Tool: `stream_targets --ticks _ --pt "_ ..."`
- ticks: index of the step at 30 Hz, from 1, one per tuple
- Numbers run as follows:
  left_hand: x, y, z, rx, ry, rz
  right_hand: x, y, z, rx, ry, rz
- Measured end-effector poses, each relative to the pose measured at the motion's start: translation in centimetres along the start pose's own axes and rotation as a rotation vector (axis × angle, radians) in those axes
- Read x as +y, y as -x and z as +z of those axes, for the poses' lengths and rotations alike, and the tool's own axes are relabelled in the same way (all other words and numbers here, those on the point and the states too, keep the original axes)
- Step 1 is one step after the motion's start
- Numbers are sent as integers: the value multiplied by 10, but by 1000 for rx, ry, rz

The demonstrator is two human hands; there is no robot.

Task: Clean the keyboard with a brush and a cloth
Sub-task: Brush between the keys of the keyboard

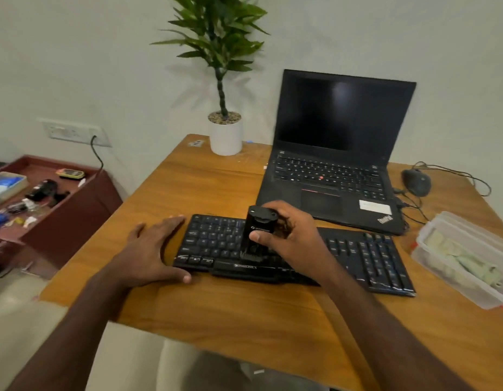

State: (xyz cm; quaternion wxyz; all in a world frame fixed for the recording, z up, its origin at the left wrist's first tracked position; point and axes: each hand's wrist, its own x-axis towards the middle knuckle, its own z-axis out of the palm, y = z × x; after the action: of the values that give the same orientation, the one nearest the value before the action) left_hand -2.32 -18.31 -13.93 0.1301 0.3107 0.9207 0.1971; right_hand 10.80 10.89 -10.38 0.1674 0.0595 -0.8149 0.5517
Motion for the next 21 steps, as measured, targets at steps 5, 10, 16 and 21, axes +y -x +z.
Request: stream_targets --ticks 5,10,16,21 --pt "-13 -4 1 23 -15 48 -12 -33 57 -85 21 -69" --pt "-17 -6 4 64 -30 105 -20 -55 102 -162 12 -99" --pt "-22 -7 5 19 -65 115 -18 -63 115 -383 67 -94" --pt "-18 -6 2 16 -44 100 -22 -81 82 -593 99 -21"
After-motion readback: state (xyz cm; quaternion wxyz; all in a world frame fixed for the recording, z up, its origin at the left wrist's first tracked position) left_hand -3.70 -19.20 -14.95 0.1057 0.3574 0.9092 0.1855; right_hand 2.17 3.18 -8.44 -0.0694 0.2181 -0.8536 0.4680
